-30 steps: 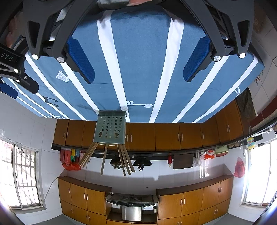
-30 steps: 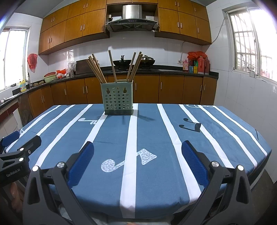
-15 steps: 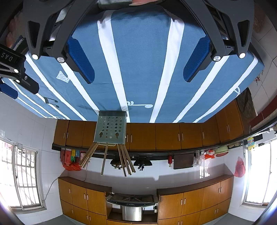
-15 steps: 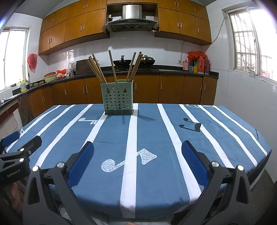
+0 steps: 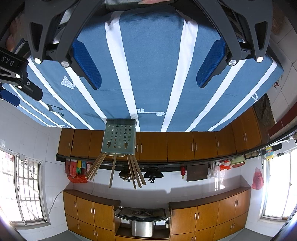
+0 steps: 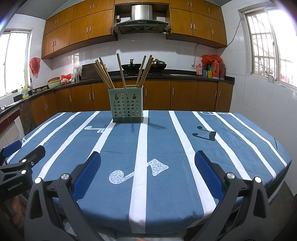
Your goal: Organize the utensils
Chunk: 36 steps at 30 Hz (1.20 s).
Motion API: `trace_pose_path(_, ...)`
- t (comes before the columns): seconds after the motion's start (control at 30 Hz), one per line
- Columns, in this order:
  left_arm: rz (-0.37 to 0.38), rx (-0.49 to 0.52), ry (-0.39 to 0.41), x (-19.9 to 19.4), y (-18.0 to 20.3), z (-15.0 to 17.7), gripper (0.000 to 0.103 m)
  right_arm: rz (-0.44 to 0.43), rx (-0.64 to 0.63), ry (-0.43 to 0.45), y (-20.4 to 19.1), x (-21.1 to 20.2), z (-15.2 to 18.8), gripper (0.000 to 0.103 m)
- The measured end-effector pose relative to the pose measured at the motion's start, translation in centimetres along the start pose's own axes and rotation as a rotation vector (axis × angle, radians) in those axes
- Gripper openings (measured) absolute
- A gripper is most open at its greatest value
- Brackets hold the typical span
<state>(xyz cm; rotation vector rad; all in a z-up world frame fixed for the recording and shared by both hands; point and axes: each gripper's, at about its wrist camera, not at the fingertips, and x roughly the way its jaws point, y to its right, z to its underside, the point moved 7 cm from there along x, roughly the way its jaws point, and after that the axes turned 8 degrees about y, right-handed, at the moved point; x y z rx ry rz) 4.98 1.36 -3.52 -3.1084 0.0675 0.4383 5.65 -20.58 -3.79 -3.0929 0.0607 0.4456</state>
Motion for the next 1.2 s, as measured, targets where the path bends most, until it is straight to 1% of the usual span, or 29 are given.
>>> trace_pose_path(0.7,-0.001,0.001,-0.001,-0.02,0.01,-0.05,0.101,0.000,0.001,-0.001,0.01,-0.01,-0.05,0.099)
trace_pose_path(1.2,0.001,-0.004,-0.008,-0.10,-0.19,0.69,0.101,-0.001,0.002,-0.001,-0.03,0.02,0.00,0.099)
